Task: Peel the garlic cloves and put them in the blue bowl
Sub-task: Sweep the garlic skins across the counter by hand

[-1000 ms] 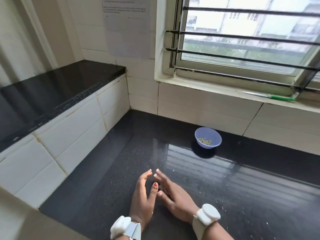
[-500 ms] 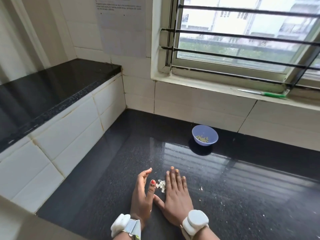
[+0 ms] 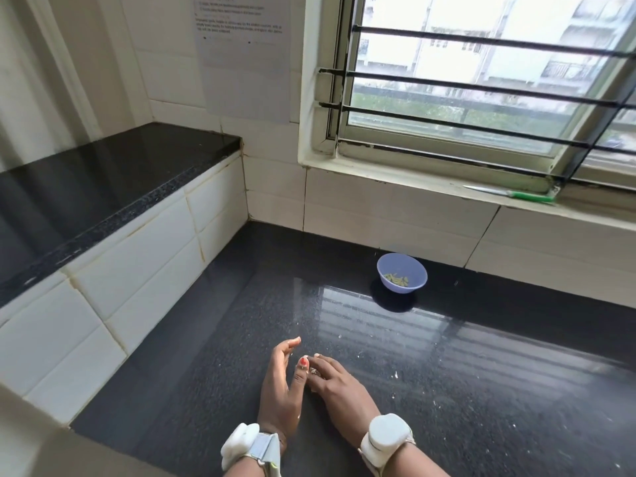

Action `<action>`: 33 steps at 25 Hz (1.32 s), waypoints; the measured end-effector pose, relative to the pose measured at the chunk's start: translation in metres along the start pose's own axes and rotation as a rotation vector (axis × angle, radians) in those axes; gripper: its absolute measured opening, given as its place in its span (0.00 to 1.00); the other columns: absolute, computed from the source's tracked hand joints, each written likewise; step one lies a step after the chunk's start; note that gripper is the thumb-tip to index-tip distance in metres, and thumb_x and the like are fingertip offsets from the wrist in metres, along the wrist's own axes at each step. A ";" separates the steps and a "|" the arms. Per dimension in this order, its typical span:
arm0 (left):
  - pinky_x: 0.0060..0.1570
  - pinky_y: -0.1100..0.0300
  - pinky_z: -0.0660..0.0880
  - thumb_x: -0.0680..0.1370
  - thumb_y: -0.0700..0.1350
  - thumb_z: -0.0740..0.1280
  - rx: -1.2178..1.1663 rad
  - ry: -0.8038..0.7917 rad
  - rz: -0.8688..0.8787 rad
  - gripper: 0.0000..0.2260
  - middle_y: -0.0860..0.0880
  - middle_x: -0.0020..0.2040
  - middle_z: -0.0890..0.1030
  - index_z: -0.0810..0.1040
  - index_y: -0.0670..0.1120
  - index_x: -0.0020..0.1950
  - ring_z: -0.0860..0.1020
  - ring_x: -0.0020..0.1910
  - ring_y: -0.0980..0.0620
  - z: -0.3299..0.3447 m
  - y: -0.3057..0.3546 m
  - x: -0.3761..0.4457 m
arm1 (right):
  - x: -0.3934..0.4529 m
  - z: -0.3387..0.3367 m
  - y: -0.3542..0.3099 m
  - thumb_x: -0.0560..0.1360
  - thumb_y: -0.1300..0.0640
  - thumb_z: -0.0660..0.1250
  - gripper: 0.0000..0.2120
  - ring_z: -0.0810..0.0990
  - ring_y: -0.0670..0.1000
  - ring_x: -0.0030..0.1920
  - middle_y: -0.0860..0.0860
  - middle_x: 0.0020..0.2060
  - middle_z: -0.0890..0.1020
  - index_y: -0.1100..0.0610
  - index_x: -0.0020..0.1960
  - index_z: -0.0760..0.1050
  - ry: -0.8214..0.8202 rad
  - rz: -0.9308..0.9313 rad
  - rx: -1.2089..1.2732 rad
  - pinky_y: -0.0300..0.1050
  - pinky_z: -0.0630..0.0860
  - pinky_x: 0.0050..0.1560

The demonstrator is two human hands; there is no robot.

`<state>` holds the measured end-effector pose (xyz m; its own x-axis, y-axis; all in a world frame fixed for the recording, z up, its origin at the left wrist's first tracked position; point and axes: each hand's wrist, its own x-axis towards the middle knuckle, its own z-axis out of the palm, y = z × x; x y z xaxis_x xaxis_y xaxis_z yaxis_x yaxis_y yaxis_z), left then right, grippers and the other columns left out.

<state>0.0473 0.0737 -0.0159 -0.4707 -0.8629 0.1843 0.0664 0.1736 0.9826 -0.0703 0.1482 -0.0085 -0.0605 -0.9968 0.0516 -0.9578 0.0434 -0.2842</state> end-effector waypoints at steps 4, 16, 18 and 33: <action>0.68 0.53 0.66 0.74 0.63 0.61 0.021 0.010 0.006 0.22 0.52 0.63 0.75 0.70 0.51 0.62 0.71 0.66 0.57 -0.002 -0.001 0.000 | -0.007 -0.005 -0.002 0.71 0.52 0.61 0.13 0.81 0.42 0.45 0.41 0.46 0.81 0.45 0.50 0.82 0.106 -0.036 -0.111 0.30 0.77 0.41; 0.63 0.54 0.70 0.75 0.60 0.58 0.179 -0.018 0.068 0.22 0.54 0.59 0.78 0.74 0.48 0.61 0.74 0.61 0.58 -0.001 -0.002 0.001 | 0.002 -0.018 -0.029 0.72 0.66 0.63 0.05 0.80 0.57 0.43 0.57 0.42 0.78 0.63 0.43 0.78 0.152 0.288 -0.196 0.48 0.76 0.34; 0.62 0.54 0.71 0.75 0.60 0.58 0.181 -0.014 0.069 0.22 0.54 0.58 0.78 0.75 0.47 0.60 0.75 0.60 0.57 0.000 -0.002 0.002 | -0.001 -0.014 -0.028 0.58 0.62 0.68 0.02 0.79 0.51 0.29 0.51 0.29 0.76 0.57 0.30 0.76 0.217 0.257 -0.206 0.42 0.72 0.19; 0.64 0.57 0.68 0.83 0.52 0.50 -0.786 0.312 -0.450 0.21 0.43 0.55 0.82 0.78 0.41 0.52 0.78 0.58 0.52 -0.036 0.068 -0.048 | -0.018 -0.062 -0.053 0.77 0.70 0.61 0.06 0.83 0.46 0.32 0.55 0.38 0.83 0.68 0.48 0.78 0.318 0.859 2.003 0.34 0.80 0.34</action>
<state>0.1065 0.1097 0.0430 -0.3480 -0.8781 -0.3283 0.5614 -0.4756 0.6772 -0.0357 0.1684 0.0654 -0.4195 -0.7300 -0.5396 0.7713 0.0268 -0.6358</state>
